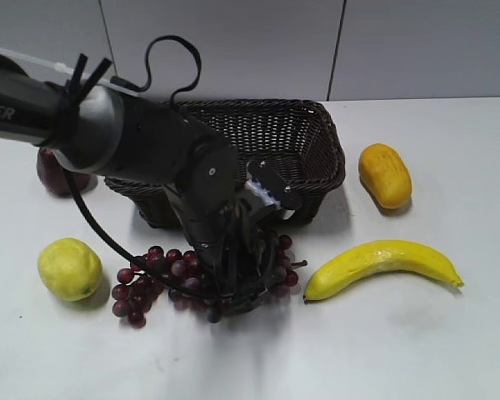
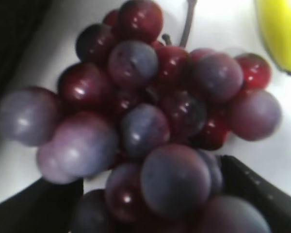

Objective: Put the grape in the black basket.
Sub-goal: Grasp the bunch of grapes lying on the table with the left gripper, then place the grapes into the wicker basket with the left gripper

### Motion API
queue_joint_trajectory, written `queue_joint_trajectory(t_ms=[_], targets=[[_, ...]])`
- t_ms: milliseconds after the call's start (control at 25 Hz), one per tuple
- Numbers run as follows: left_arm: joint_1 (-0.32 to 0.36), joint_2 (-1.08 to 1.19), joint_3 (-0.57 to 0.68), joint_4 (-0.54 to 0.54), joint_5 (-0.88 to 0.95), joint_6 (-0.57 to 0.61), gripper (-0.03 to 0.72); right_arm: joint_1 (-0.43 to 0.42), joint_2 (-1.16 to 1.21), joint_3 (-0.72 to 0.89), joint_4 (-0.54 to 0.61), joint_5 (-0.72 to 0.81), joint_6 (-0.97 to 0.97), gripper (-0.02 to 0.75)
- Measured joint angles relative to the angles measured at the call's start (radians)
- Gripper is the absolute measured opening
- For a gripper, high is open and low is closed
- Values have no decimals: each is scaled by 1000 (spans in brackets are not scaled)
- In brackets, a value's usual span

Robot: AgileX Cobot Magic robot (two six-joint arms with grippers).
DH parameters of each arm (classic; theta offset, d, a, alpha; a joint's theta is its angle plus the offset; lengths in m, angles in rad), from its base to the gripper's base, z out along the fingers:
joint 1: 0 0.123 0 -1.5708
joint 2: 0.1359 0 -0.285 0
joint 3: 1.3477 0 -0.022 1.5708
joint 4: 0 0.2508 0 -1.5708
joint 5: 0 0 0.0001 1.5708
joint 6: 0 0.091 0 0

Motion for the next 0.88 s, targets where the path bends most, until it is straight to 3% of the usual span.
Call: queue_joint_trajectory(t_ms=[80, 200, 560, 880], targets=[[0, 0, 0, 0, 1, 0, 542, 0, 0, 0, 0, 0, 0, 585], [0, 0, 0, 3, 2, 0, 361, 0, 0, 0, 0, 0, 0, 585], [0, -47, -11, 10, 76, 0, 331, 0, 0, 0, 0, 0, 0, 585], [0, -253, -209, 8, 343, 0, 313, 0, 0, 0, 0, 0, 0, 585]])
